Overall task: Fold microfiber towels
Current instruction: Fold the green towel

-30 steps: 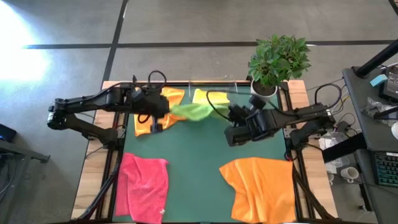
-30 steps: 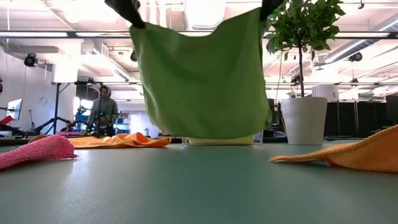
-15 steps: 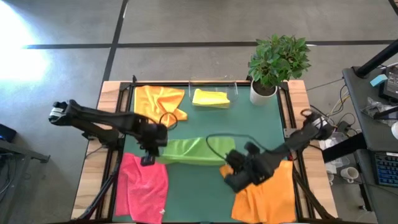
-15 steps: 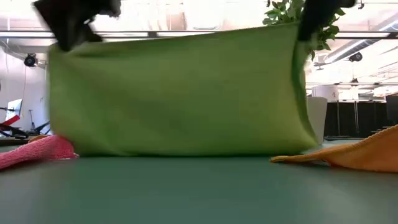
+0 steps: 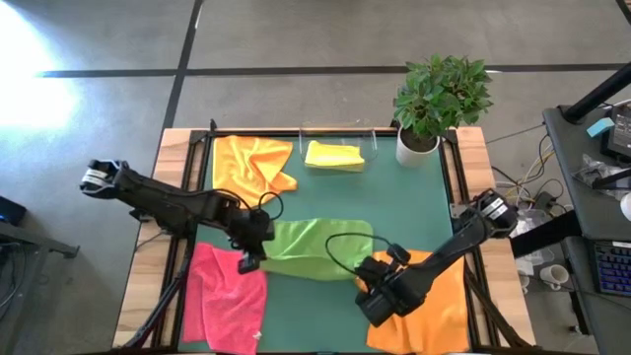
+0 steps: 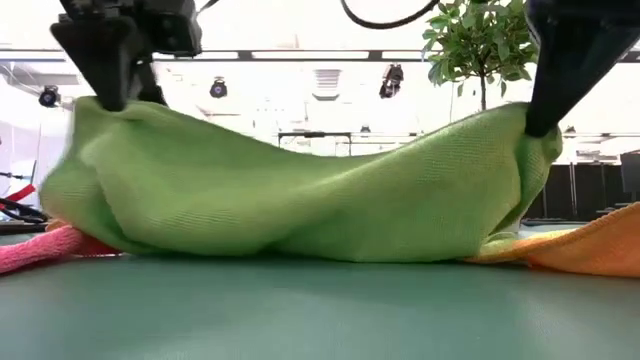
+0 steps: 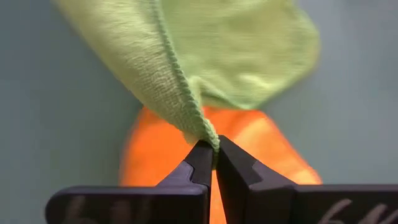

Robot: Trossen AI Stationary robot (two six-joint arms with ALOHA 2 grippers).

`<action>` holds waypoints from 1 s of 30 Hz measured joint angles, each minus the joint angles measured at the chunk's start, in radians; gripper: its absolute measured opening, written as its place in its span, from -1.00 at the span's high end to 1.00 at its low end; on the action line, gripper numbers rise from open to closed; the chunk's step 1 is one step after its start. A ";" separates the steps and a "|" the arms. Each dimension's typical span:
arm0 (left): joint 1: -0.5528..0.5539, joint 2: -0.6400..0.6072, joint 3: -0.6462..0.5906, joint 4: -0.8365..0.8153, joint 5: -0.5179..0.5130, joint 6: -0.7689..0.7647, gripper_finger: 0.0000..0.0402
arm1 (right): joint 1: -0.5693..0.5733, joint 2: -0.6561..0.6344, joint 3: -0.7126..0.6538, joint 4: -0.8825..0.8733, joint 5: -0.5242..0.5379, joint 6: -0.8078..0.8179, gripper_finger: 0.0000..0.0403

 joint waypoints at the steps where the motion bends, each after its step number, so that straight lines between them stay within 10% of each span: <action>1: 0.002 0.001 0.001 -0.002 -0.015 0.018 1.00 | -0.009 -0.003 -0.002 -0.029 0.001 0.009 0.96; 11: 0.059 0.001 0.001 -0.070 -0.311 0.033 1.00 | -0.173 -0.078 -0.067 -0.154 0.010 -0.052 0.96; 30: 0.106 0.186 -0.013 -0.069 -0.364 0.148 1.00 | -0.333 -0.086 -0.130 -0.076 -0.102 -0.286 0.96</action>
